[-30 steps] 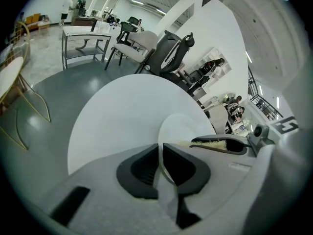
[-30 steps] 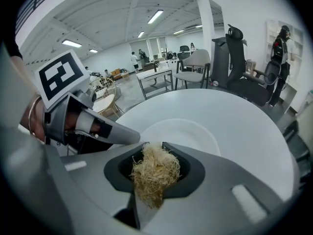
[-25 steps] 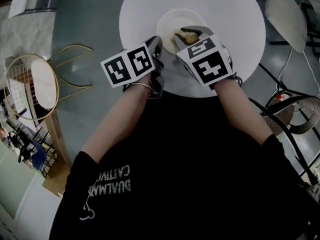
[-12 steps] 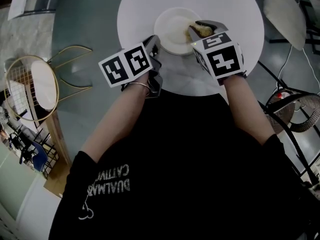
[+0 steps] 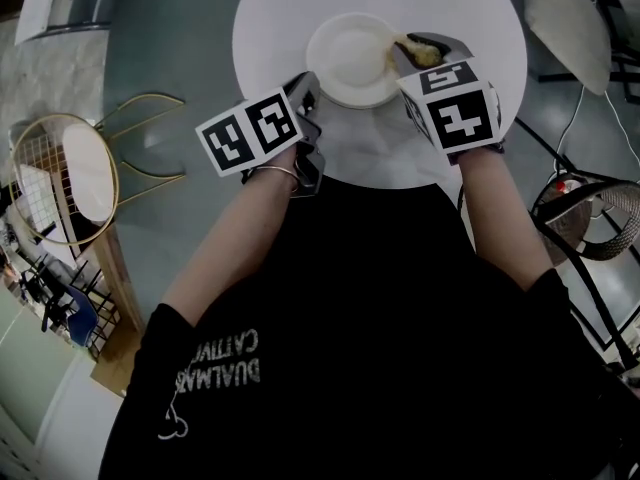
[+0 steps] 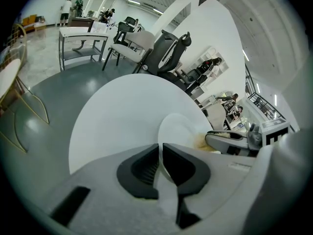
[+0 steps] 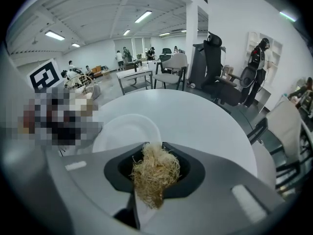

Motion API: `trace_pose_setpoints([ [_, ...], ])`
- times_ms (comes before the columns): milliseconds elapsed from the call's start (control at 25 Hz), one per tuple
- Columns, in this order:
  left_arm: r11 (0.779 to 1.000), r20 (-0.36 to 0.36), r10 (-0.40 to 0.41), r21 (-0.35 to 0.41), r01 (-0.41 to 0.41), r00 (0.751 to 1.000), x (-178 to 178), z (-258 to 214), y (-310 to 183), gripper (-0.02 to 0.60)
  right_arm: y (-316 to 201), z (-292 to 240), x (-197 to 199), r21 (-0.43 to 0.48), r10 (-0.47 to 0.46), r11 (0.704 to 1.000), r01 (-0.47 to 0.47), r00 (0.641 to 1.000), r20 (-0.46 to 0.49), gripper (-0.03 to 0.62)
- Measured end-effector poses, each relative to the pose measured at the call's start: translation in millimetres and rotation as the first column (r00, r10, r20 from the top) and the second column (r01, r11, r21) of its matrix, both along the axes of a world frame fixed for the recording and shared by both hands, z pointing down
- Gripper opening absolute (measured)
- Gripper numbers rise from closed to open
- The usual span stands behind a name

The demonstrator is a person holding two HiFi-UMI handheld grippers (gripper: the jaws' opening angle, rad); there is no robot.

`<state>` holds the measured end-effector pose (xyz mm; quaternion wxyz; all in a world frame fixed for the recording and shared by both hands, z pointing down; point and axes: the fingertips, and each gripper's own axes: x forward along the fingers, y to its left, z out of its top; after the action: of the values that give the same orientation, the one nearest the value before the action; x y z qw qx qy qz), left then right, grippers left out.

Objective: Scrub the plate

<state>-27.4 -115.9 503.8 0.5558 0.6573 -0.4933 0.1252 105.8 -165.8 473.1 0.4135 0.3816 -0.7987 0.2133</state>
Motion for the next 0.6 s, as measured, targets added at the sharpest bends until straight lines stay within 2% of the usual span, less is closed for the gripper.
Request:
trace_pose_setpoints([
  [440,0.999,-0.031,-0.022,0.03,0.023,0.999,3,-6,-1,0.028,-6,-7,18,0.032,0.061,0.998,-0.061,0.998,-0.013,0.086],
  [600,0.999,-0.038,-0.02,0.037,0.022,0.999,2,-9,1,0.027,-8,-7,30,-0.011,0.163,0.987,-0.163,0.986,0.045,0.086],
])
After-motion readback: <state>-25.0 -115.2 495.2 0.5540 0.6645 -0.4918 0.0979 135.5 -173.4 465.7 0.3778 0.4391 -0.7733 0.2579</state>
